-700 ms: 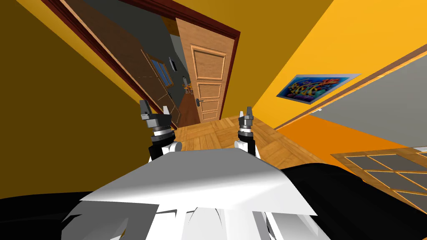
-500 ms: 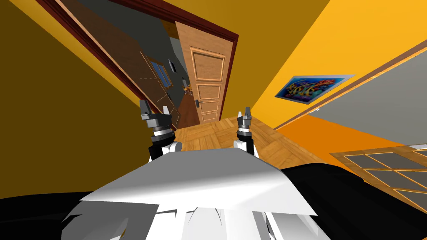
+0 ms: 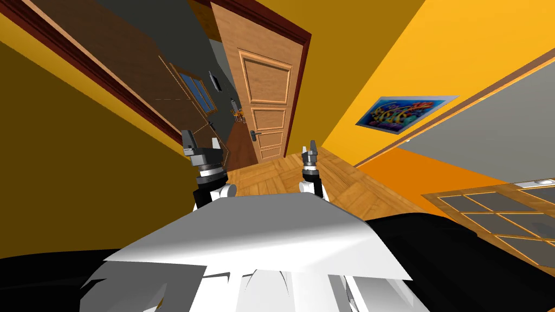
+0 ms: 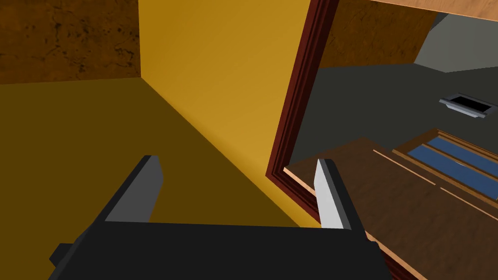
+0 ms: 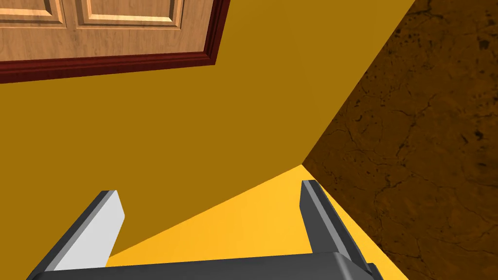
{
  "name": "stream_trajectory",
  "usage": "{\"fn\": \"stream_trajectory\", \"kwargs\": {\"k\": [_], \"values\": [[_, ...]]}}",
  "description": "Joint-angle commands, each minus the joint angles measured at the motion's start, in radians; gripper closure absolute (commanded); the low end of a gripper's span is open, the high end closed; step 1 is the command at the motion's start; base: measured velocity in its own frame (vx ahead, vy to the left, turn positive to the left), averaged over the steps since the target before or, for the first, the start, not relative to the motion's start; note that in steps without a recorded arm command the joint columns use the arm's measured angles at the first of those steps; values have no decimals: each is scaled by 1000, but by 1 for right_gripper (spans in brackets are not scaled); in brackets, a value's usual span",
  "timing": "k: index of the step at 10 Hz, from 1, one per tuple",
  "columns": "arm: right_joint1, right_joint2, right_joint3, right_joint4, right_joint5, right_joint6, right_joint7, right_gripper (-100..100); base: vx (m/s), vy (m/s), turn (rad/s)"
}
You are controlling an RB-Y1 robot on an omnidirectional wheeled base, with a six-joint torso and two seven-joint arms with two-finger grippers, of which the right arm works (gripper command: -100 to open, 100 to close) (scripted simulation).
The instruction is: Push the door open
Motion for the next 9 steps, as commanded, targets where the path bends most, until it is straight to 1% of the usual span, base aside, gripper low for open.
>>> {"fn": "stream_trajectory", "kwargs": {"k": [1, 3, 5, 6, 9], "values": [[-24, -8, 12, 34, -4, 3, -12, -100, 148, 78, -72], [-60, -13, 50, 92, -3, 7, -26, -100, 164, 97, -123], [-80, -15, 72, 125, -3, 9, -33, -100, 126, 87, -91], [-100, -17, 94, 158, -3, 11, -41, -100, 122, 62, -114], [-133, -20, 129, 211, -3, 14, -54, -100, 104, 77, -96]]}}
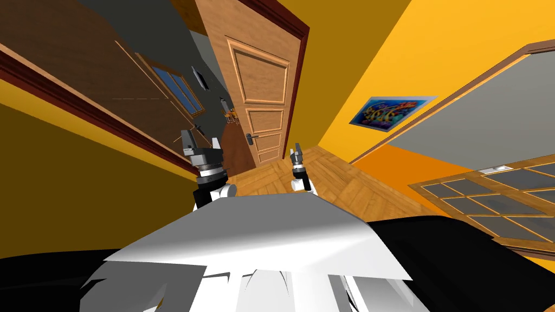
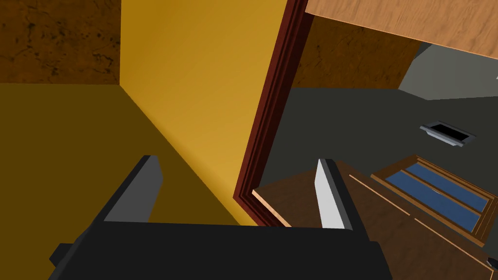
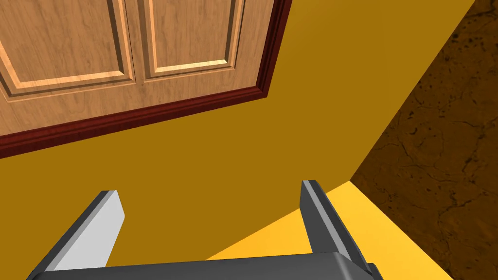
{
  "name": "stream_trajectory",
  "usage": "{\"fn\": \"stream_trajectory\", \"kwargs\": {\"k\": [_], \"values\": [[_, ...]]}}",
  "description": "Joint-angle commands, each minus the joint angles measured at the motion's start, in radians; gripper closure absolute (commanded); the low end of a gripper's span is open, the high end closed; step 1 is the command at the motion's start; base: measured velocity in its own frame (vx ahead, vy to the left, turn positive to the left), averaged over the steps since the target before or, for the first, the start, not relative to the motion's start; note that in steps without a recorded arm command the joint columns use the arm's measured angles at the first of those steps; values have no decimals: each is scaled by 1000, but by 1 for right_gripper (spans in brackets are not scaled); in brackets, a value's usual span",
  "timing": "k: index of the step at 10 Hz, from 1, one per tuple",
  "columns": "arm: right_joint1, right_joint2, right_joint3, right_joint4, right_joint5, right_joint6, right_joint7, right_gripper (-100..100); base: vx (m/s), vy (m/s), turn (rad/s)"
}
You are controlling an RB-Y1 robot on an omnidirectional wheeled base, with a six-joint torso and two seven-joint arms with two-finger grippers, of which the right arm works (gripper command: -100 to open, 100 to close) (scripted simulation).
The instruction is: Push the door open
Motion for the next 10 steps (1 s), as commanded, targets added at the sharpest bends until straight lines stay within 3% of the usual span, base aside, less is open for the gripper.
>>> {"fn": "stream_trajectory", "kwargs": {"k": [1, 10], "values": [[-26, -5, 32, 44, -1, 3, -14, -100, 118, 69, -130], [-133, -11, 147, 220, 0, 14, -55, -100, 92, 83, -98]]}}
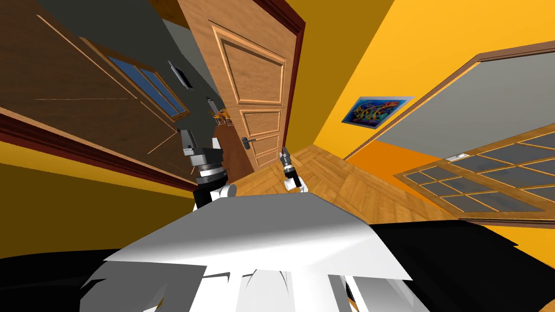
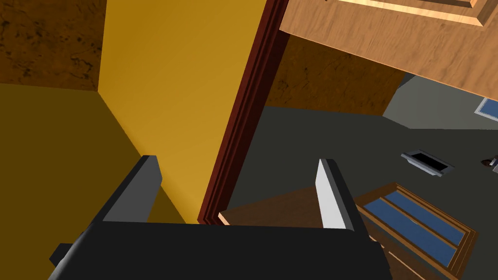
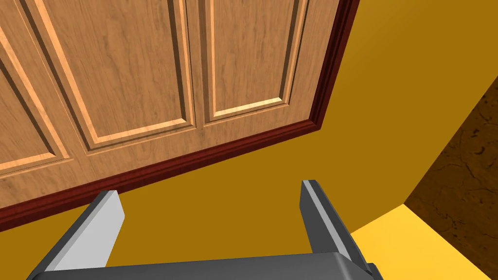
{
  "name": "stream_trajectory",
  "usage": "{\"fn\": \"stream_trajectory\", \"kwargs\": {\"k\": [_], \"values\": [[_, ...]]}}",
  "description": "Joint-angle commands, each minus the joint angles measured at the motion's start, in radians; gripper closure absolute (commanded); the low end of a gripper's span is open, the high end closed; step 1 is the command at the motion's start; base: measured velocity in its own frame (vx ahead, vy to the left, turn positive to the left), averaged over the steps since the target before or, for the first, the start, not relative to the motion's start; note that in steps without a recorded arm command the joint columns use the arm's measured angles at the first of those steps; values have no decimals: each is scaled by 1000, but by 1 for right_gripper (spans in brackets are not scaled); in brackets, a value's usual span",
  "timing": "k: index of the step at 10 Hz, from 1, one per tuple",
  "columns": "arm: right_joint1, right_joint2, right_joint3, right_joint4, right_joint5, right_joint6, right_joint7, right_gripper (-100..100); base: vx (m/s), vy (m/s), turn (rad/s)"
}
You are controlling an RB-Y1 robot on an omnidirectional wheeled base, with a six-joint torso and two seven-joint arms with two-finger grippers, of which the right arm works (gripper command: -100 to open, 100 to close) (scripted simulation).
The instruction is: Push the door open
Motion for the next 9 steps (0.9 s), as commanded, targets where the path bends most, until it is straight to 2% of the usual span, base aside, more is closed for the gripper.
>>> {"fn": "stream_trajectory", "kwargs": {"k": [1, 9], "values": [[-23, 7, 25, 35, 3, 5, -4, -100, 82, 76, -90], [-121, 7, 131, 196, 4, 15, -42, -100, 80, 84, -96]]}}
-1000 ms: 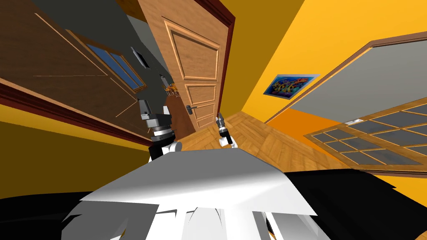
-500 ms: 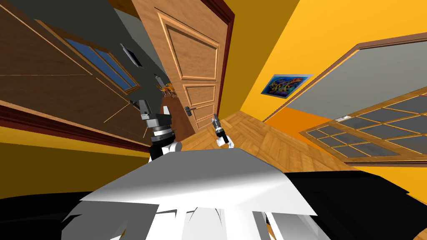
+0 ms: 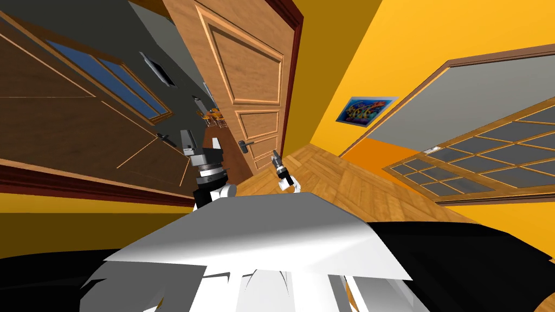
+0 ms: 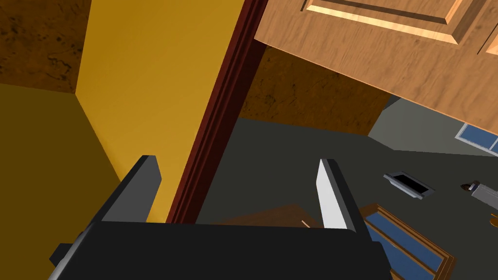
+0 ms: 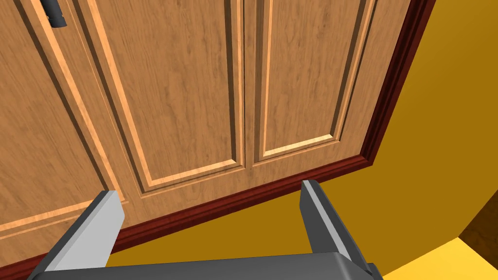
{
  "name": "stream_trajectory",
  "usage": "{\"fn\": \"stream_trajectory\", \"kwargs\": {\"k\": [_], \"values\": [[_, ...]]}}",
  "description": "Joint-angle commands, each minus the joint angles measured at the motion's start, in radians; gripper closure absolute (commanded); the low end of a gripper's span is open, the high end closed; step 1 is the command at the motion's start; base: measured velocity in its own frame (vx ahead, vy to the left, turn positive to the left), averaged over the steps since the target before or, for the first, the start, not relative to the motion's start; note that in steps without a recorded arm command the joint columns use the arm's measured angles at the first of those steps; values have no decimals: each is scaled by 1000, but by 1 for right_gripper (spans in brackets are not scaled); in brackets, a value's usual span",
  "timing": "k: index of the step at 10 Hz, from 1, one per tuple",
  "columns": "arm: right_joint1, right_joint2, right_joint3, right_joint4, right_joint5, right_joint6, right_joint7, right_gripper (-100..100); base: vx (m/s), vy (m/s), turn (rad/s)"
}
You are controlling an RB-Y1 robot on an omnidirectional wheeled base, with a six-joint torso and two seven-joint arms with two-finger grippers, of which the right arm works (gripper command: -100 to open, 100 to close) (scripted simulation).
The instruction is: Push the door open
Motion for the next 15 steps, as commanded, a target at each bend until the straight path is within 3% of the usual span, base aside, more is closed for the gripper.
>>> {"fn": "stream_trajectory", "kwargs": {"k": [1, 15], "values": [[-19, 0, 21, 32, 0, 2, -9, -100, 67, 96, -106], [-185, 9, 199, 302, 1, 19, -73, -100, 74, 92, -94]]}}
